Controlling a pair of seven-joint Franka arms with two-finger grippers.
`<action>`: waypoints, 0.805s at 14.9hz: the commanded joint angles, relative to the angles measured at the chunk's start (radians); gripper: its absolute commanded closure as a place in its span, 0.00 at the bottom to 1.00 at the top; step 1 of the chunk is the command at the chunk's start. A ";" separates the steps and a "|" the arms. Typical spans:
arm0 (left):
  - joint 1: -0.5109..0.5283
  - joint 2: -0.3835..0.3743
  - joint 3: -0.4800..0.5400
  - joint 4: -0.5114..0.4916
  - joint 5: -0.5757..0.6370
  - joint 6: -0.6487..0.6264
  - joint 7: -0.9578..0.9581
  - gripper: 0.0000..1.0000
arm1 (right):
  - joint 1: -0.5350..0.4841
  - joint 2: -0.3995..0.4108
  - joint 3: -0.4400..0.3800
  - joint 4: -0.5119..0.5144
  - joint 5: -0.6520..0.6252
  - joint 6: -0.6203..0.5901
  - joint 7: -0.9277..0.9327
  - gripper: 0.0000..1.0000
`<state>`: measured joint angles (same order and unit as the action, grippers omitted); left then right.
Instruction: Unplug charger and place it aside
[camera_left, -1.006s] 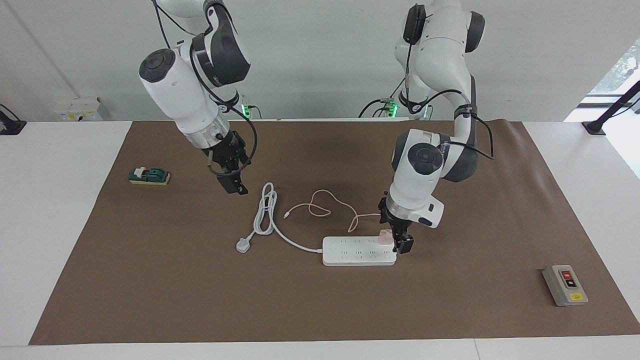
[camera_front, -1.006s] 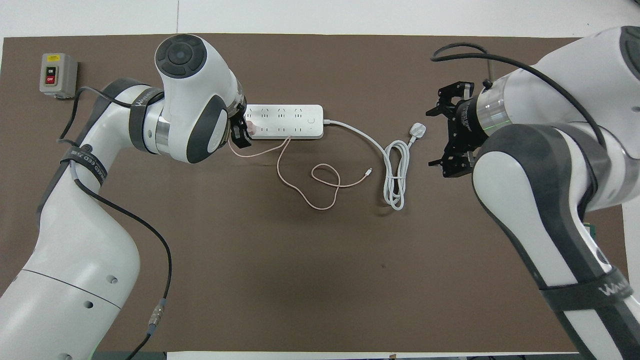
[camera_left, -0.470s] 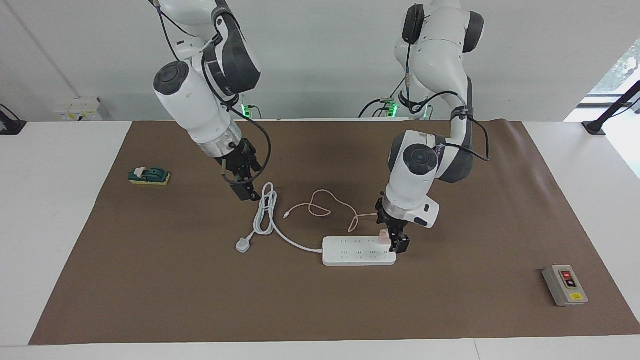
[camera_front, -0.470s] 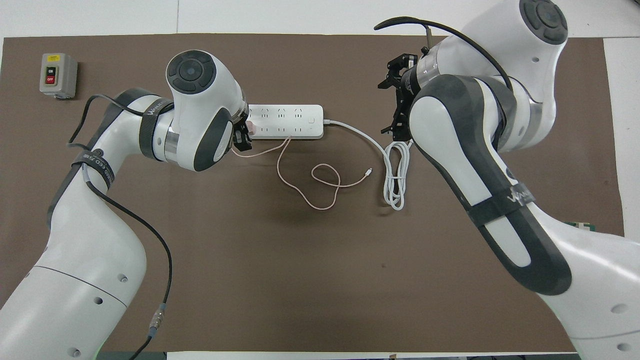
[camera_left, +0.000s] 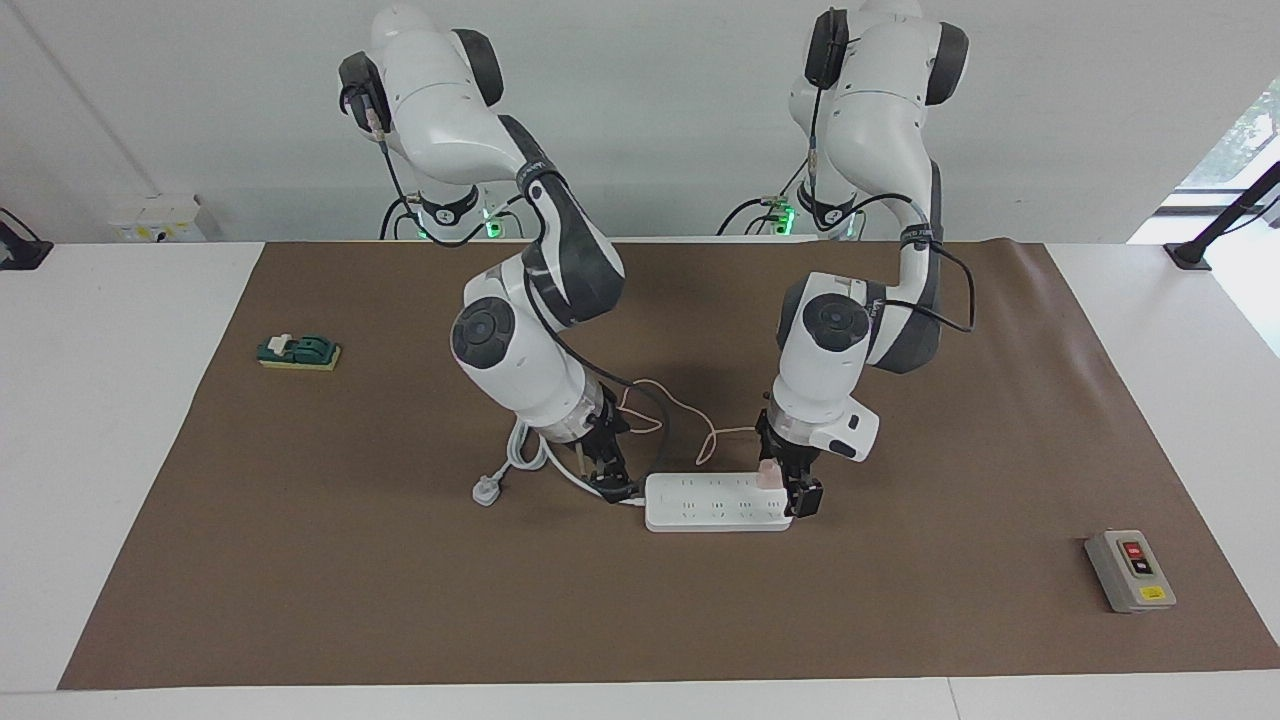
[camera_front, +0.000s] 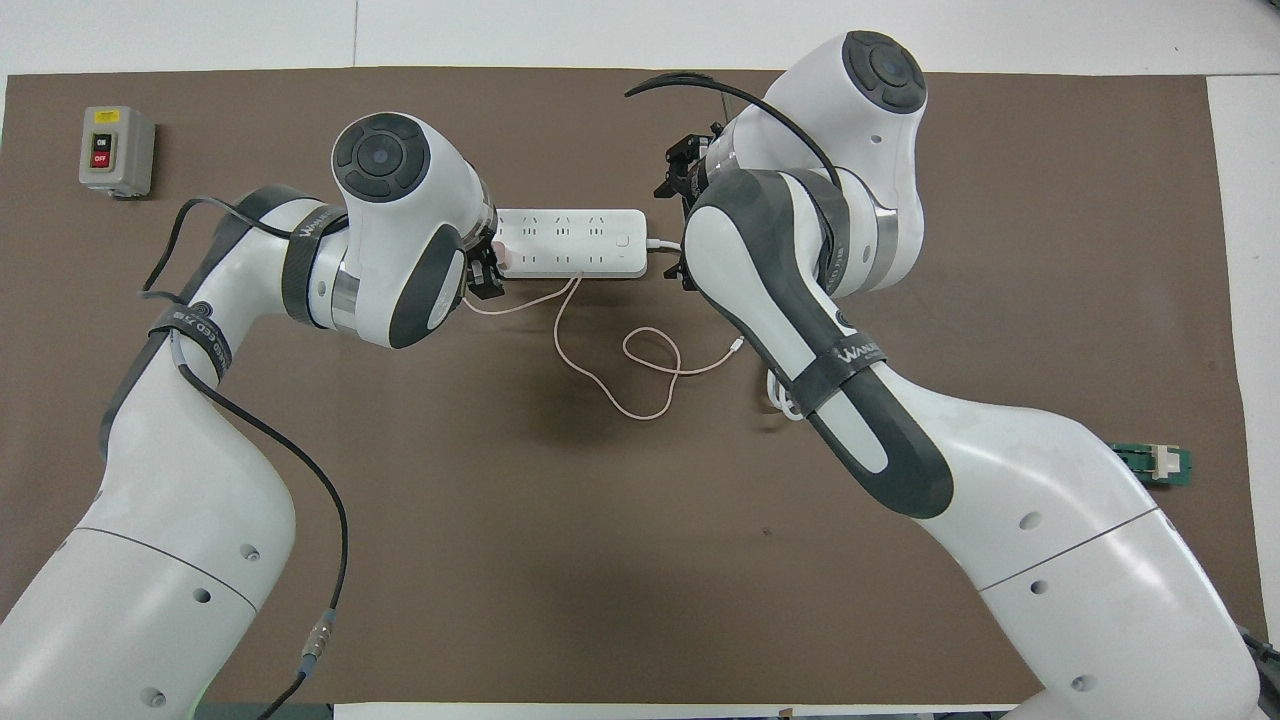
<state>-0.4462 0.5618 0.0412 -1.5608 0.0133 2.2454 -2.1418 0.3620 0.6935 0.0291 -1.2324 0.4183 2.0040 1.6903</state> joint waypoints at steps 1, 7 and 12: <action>-0.011 -0.020 0.012 -0.039 0.022 0.030 -0.020 0.00 | 0.000 0.000 -0.001 -0.010 0.042 0.011 0.015 0.00; -0.009 -0.020 0.012 -0.039 0.024 0.039 -0.020 0.00 | 0.038 -0.003 -0.003 -0.105 0.082 0.159 0.015 0.00; -0.011 -0.020 0.012 -0.041 0.024 0.040 -0.020 0.00 | 0.071 0.011 -0.001 -0.150 0.106 0.243 0.015 0.00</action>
<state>-0.4462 0.5618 0.0429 -1.5640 0.0142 2.2582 -2.1418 0.4184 0.7067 0.0294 -1.3544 0.4927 2.2119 1.6921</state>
